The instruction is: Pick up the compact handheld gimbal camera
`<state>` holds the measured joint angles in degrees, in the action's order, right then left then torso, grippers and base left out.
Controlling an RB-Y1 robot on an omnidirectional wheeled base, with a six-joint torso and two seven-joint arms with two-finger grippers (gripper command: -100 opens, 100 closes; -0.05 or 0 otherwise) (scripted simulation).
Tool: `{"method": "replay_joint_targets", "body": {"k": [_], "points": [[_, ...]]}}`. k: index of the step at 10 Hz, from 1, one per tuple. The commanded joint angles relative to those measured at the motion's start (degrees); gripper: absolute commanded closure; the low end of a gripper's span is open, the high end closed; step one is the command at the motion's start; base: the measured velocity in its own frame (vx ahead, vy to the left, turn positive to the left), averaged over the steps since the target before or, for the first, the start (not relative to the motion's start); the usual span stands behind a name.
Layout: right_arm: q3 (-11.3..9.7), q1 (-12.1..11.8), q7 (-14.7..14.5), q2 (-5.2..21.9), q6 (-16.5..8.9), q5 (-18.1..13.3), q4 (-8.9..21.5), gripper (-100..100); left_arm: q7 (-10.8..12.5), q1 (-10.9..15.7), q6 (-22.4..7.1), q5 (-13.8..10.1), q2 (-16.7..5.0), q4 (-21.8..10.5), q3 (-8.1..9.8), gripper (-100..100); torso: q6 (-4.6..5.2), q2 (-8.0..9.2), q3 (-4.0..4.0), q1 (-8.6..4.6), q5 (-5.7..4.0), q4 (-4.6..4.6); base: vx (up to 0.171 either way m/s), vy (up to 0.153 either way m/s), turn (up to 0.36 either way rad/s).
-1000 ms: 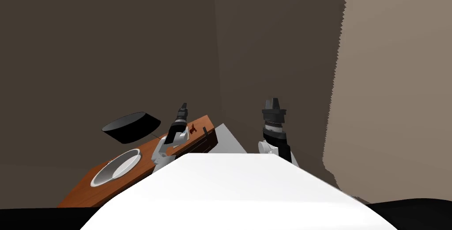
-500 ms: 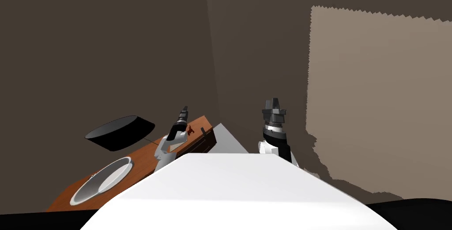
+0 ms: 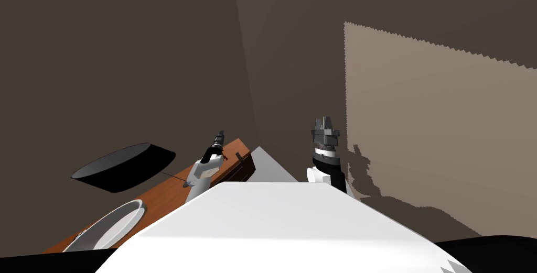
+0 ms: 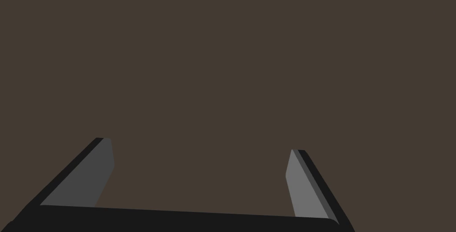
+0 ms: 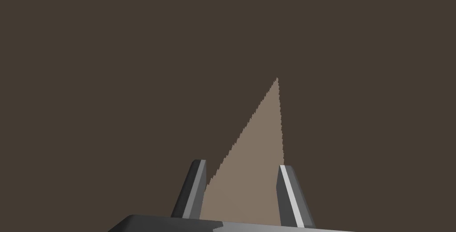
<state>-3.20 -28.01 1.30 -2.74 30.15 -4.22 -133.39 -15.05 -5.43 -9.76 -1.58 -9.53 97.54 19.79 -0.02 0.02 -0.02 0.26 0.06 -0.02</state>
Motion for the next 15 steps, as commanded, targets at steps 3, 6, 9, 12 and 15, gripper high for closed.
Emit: {"method": "replay_joint_targets", "body": {"k": [3, 6, 9, 12, 15], "points": [[0.0, 0.0, 0.0, 0.0, 0.0, 0.0, 0.0, 0, -1.42, 1.46, -5.59, -0.08, 0.35, -4.38, 1.0, -100, 0.01, -0.02, 0.01, 0.03, 0.01, 0.0, -0.032, 0.038, -0.156], [0.01, -0.01, 0.0, 0.0, 0.0, 0.0, 0.0, 0, -3.35, 3.44, -10.98, -0.41, 0.42, -9.43, 2.2, -100, -0.06, -0.03, 0.02, 0.04, 0.01, 0.01, -0.03, 0.043, -0.182], [0.01, -0.01, 0.0, 0.0, 0.0, 0.0, 0.0, 0, -4.39, 4.36, -15.6, -0.6, 0.43, -12.31, 2.71, -100, -0.02, -0.1, 0.05, 0.1, 0.02, 0.02, -0.015, 0.05, -0.149], [0.01, -0.02, 0.0, 0.0, 0.0, 0.0, 0.0, 0, -6.58, 6.06, -20.53, -1.02, 0.42, -17.24, 3.54, -100, -0.07, -0.11, 0.06, 0.07, 0.01, 0.02, -0.011, 0.048, -0.179], [0.01, -0.01, 0.0, 0.01, 0.0, 0.0, 0.0, 0, -7.72, 6.84, -25.36, -1.24, 0.4, -19.95, 3.88, -100, -0.03, -0.14, 0.07, 0.12, 0.02, 0.03, -0.009, 0.055, -0.139]]}}
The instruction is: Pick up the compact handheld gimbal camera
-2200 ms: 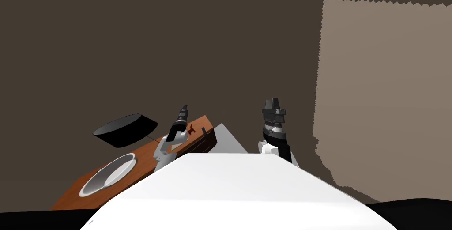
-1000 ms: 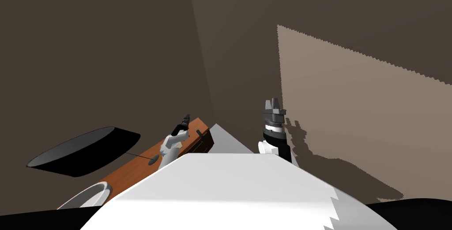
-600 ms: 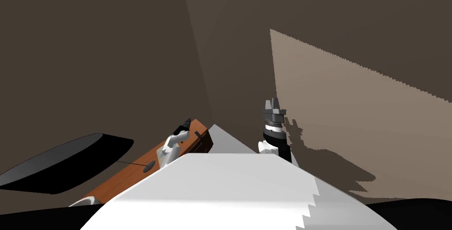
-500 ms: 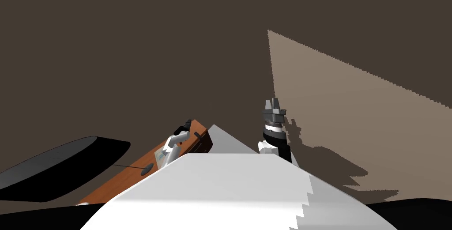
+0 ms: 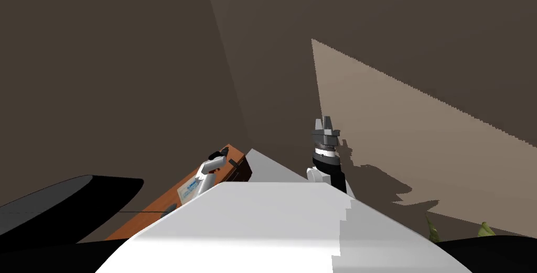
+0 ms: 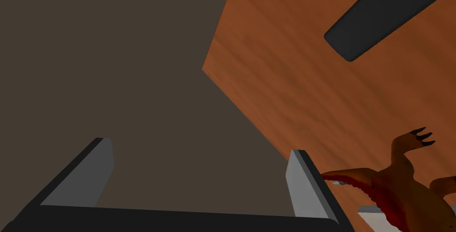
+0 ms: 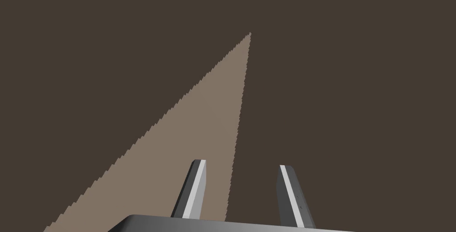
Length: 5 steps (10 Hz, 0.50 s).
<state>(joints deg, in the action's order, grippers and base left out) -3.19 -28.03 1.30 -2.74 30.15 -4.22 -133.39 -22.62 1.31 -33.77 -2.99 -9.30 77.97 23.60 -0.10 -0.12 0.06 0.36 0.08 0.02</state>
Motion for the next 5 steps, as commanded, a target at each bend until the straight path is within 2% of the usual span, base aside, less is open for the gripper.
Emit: {"method": "replay_joint_targets", "body": {"k": [1, 2, 3, 4, 5], "points": [[0.0, 0.0, 0.0, 0.0, 0.0, 0.0, 0.0, 0, -1.29, 0.82, -2.86, -0.06, 0.15, -2.8, 0.36, -100, 0.0, 0.0, 0.0, 0.0, 0.0, 0.0, 0.001, 0.069, -0.133], [0.0, 0.0, 0.0, 0.0, 0.0, 0.0, 0.0, 0, -1.29, 0.82, -4.09, -0.06, 0.15, -2.8, 0.36, -100, 0.03, -0.03, 0.02, 0.05, 0.01, 0.01, 0.002, 0.056, -0.117], [0.0, 0.0, 0.0, 0.0, 0.0, 0.0, 0.0, 0, -2.44, 1.5, -5.83, -0.29, 0.13, -5.08, 0.59, -100, 0.01, -0.04, 0.02, 0.0, 0.0, 0.0, 0.001, 0.047, -0.238], [0.0, 0.01, 0.0, 0.0, 0.0, 0.0, 0.0, 0, -2.44, 1.5, -7.5, -0.29, 0.13, -5.14, 0.59, -100, 0.05, -0.05, 0.03, -0.02, -0.01, 0.0, -0.005, 0.049, -0.095], [0.0, 0.0, 0.0, 0.0, 0.0, 0.0, 0.0, 0, -3.59, 2.14, -9.28, -0.53, 0.12, -7.36, 0.78, -100, -0.01, -0.03, 0.02, -0.03, -0.01, 0.01, -0.005, 0.063, -0.155]]}}
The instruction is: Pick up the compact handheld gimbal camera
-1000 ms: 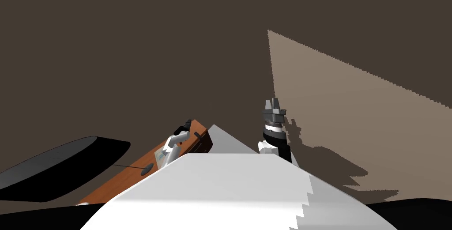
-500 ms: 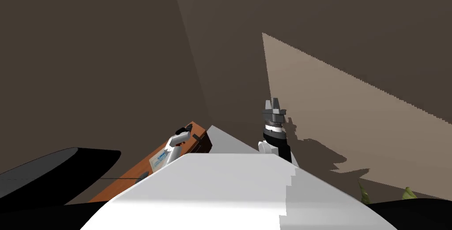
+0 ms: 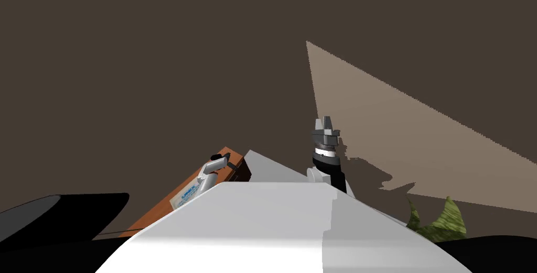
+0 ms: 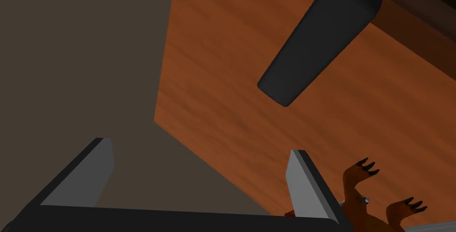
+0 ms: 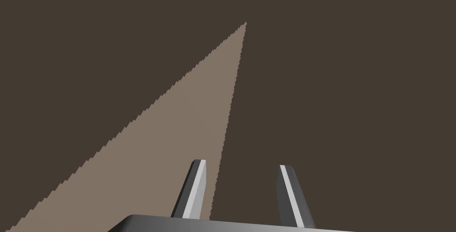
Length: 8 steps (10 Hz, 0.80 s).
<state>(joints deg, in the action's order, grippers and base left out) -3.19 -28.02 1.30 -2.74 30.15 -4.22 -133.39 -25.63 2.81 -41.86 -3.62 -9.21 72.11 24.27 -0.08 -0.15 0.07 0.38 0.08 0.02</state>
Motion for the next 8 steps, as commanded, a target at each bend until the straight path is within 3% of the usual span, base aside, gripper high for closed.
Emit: {"method": "replay_joint_targets", "body": {"k": [1, 8], "points": [[0.0, 0.0, 0.0, 0.0, 0.0, 0.0, 0.0, 0, -0.58, 0.64, -2.33, 0.1, 0.03, -1.54, 0.11, -100, 0.0, 0.0, 0.0, 0.0, 0.0, 0.0, 0.0, 0.06, -0.097], [0.0, -0.01, 0.0, 0.0, 0.0, 0.0, 0.0, 0, -4.85, 2.74, -12.59, -0.82, 0.04, -9.36, 0.47, -100, 0.0, -0.1, 0.06, 0.07, 0.01, 0.02, 0.013, 0.067, -0.135]]}}
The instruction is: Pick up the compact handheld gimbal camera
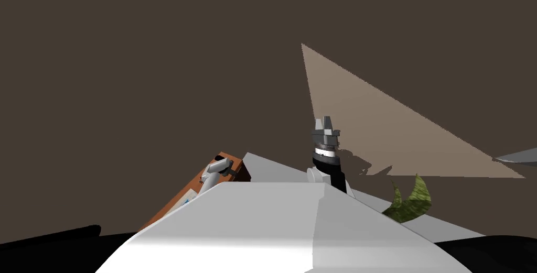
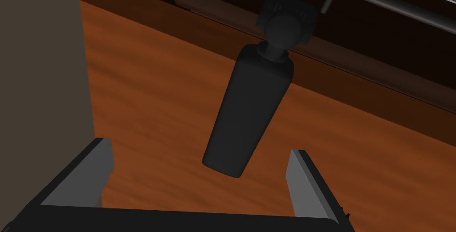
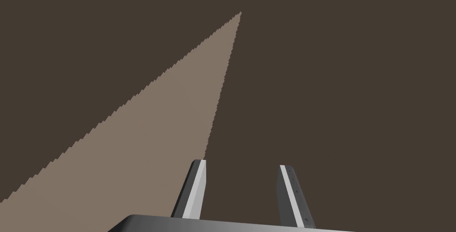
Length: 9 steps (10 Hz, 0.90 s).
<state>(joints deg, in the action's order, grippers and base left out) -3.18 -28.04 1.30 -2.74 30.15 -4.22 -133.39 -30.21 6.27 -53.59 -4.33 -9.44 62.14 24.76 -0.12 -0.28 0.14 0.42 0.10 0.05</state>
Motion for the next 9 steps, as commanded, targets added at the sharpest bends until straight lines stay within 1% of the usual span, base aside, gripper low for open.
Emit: {"method": "replay_joint_targets", "body": {"k": [1, 2, 3, 4, 6, 9], "points": [[0.0, 0.0, 0.0, 0.0, 0.0, 0.0, 0.0, 0, -1.21, -0.3, -2.86, -0.33, 0.26, -0.97, 0.0, -100, 0.0, 0.0, 0.0, 0.0, 0.0, 0.0, 0.026, 0.062, -0.115], [0.0, 0.0, 0.0, 0.0, 0.0, 0.0, 0.0, 0, -1.21, -0.3, -2.98, -0.33, 0.26, -0.97, 0.0, -100, 0.01, -0.01, 0.01, -0.03, -0.01, 0.0, 0.012, 0.046, -0.078], [0.0, 0.0, 0.0, 0.0, 0.0, 0.0, 0.0, 0, -2.07, 0.07, -4.88, -0.52, 0.22, -2.39, 0.01, -100, 0.0, 0.02, -0.01, -0.1, -0.03, 0.0, 0.009, 0.043, -0.121], [0.0, 0.0, 0.0, 0.0, 0.0, 0.0, 0.0, 0, -2.07, 0.07, -4.9, -0.52, 0.22, -2.39, 0.01, -100, 0.01, 0.03, -0.02, -0.11, -0.03, -0.01, 0.01, 0.039, -0.062], [0.0, 0.0, 0.0, 0.0, 0.0, 0.0, 0.0, 0, -3.5, 0.66, -8.02, -0.86, 0.09, -4.68, -0.03, -100, 0.01, 0.02, -0.01, -0.11, -0.03, -0.01, 0.018, 0.056, -0.112], [0.0, 0.0, 0.0, 0.0, 0.0, 0.0, 0.0, 0, -4.89, 1.19, -10.95, -1.19, -0.14, -6.79, -0.1, -100, -0.01, 0.0, 0.0, -0.02, -0.01, 0.0, 0.019, 0.066, -0.101]]}}
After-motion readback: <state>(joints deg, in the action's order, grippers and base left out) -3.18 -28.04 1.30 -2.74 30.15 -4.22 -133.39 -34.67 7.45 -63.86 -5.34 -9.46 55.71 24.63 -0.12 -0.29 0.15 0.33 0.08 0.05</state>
